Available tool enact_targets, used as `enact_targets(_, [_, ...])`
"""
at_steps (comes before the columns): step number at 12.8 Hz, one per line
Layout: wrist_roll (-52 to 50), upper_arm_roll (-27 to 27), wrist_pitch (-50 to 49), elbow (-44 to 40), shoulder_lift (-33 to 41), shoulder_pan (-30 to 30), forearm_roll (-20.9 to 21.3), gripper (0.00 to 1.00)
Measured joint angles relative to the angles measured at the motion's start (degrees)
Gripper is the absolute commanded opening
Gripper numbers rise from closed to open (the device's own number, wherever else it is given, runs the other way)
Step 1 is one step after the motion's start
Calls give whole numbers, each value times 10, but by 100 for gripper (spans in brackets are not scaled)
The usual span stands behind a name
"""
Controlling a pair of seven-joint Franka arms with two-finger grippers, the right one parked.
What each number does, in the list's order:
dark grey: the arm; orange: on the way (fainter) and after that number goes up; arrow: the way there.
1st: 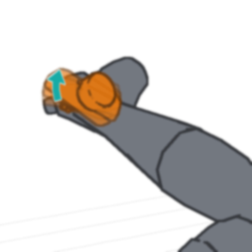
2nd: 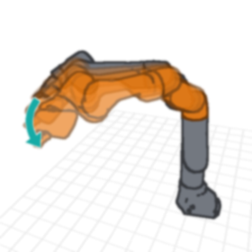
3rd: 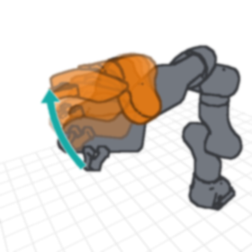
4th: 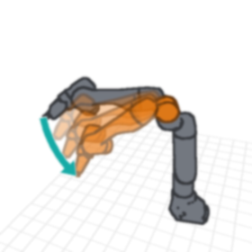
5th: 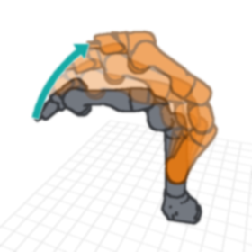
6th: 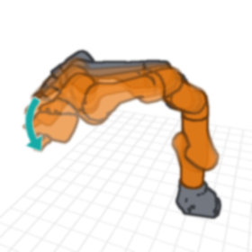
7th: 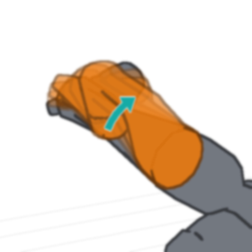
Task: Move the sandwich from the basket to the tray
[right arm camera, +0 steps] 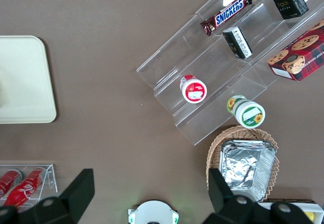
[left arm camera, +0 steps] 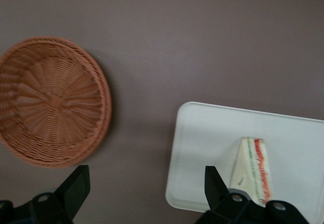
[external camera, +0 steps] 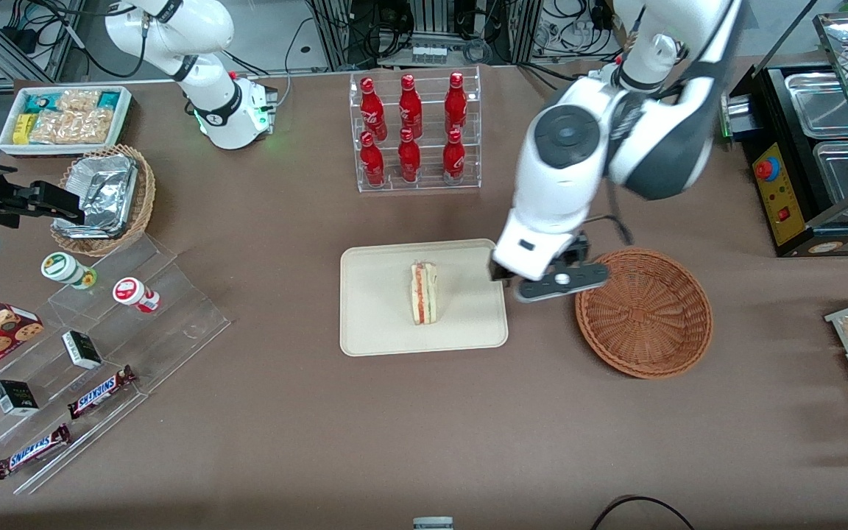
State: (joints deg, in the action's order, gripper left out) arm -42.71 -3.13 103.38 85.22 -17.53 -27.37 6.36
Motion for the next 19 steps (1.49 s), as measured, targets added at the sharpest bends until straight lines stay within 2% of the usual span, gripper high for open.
enact_targets(5, [114,1,-45,23,54,82,-10,100])
enact_targets(12, [345,2,-86,84,132,207,-20,100])
enact_targets(16, [398,2,-122,87,161,251,-22,100])
enact_targets(19, [401,0,-126,89,169,254,-43,100])
